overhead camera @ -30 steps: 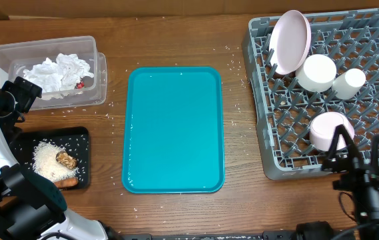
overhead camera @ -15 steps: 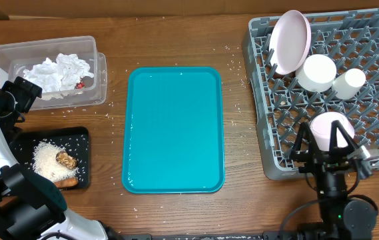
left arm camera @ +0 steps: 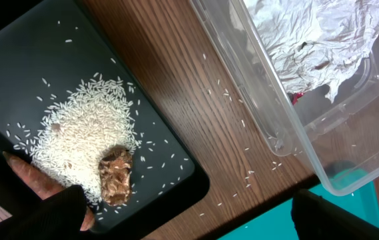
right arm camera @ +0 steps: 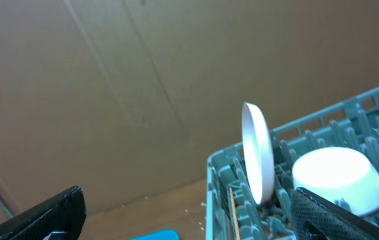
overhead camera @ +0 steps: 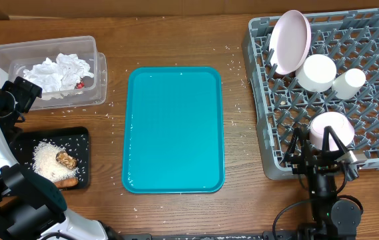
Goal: Sort waste into correct bins and load items into the dishwasher
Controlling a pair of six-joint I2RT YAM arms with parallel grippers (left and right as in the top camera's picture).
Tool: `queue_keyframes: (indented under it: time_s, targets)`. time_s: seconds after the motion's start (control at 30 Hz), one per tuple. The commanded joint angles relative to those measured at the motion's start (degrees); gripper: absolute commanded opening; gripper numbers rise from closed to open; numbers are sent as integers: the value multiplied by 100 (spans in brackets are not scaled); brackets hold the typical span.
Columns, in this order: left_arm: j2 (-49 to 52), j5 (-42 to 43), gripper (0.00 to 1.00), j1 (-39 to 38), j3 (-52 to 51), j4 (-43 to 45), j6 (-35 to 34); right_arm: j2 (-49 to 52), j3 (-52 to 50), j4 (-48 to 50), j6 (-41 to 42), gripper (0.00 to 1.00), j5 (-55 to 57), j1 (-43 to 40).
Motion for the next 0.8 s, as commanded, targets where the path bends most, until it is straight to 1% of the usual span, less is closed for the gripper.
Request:
queue_keyframes:
  time_s: [0.0, 0.23, 0.33, 0.43, 0.53, 0.77]
  targets:
    - [79, -17, 100, -4, 83, 7, -61, -68, -61, -201, -24, 100, 273, -46]
    - [79, -17, 100, -4, 83, 7, -61, -68, -61, -1300, -76, 100, 295, -46]
    - [79, -17, 100, -4, 83, 7, -61, -68, -61, -1283, -706, 100, 20, -44]
    - [79, -17, 100, -4, 83, 7, -61, -68, -61, -1274, -981, 100, -76, -44]
    - [79, -17, 100, -4, 85, 7, -61, -68, -61, -1272, -1434, 100, -66, -44]
    - [79, -17, 100, -4, 83, 9, -61, -68, -61, -1272, -1432, 100, -59, -44]
